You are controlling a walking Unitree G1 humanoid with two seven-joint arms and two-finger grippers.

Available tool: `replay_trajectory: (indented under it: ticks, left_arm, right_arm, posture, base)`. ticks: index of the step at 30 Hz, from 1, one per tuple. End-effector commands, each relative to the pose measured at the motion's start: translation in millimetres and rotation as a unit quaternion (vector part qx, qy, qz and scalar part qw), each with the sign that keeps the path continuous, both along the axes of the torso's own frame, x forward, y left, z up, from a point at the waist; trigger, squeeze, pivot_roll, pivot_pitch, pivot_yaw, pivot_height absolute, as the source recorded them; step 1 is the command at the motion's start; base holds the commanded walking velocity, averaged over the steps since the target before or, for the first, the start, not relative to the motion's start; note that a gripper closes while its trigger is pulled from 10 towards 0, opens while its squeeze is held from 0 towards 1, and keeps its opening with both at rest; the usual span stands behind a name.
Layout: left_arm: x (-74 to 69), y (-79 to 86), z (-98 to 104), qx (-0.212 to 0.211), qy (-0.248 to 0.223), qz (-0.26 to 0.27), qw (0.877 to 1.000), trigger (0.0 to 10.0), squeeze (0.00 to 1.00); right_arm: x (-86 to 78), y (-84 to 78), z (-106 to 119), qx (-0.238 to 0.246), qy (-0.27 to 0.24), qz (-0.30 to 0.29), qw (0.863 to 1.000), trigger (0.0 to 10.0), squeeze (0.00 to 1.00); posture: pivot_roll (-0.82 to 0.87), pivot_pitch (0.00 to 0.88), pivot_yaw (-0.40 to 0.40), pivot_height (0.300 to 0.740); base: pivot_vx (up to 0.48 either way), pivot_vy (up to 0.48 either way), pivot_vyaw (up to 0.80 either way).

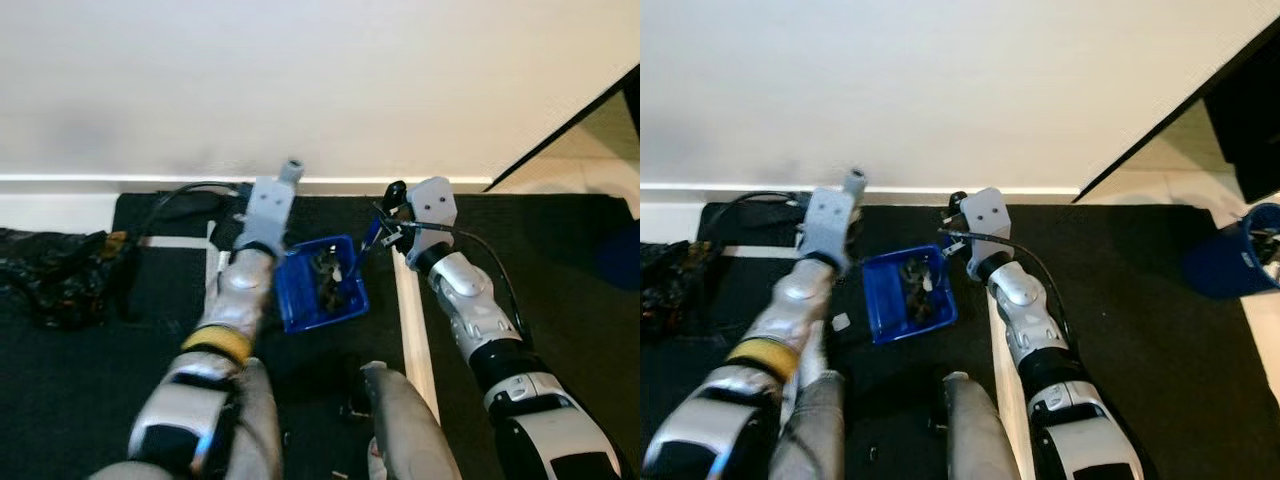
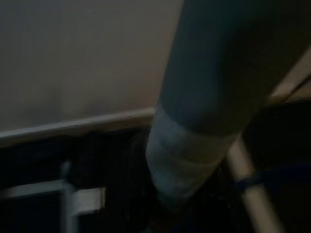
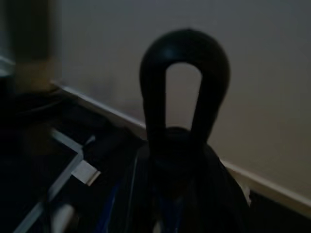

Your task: Sweep floor

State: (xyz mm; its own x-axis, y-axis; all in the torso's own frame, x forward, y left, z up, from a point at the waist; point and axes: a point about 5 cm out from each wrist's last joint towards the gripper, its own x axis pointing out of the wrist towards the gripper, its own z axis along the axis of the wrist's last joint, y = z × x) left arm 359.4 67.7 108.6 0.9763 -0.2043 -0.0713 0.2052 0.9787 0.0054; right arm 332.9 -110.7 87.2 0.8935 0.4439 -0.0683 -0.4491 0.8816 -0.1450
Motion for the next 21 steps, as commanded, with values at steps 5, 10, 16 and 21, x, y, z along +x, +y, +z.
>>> replay_trajectory:
  ticks: [5,10,16,21]
  left_arm:
    - [5.5,-52.3,43.1,-0.137,-0.044,-0.034,0.989,10.0,0.00]
    - [11.7,-35.4,45.6,-0.125,-0.061,-0.023,0.990,10.0,0.00]
    - [13.1,12.6,28.2,-0.033,-0.066,-0.033,0.997,10.0,0.00]
    - [6.9,58.8,16.6,0.080,-0.042,-0.093,0.992,10.0,0.00]
  right_arm:
    - [-55.0,-22.6,-92.3,-0.052,0.219,-0.023,0.974,10.0,0.00]
    - [-56.0,-23.8,-93.0,-0.050,0.219,-0.027,0.974,10.0,0.00]
    - [-56.2,-23.6,-93.7,-0.049,0.221,-0.027,0.974,10.0,0.00]
    - [-56.0,-19.7,-94.6,-0.049,0.226,-0.022,0.973,10.0,0.00]
  posture:
    - [-0.04,0.350,-0.105,0.740]
    - [-0.03,0.352,-0.098,0.740]
    - [-0.02,0.350,-0.105,0.740]
    - [0.00,0.348,-0.115,0.740]
  base:
    - [0.000,0.000,0.00]
    - [0.000,0.000,0.00]
    - [0.000,0.000,0.00]
    - [0.000,0.000,0.00]
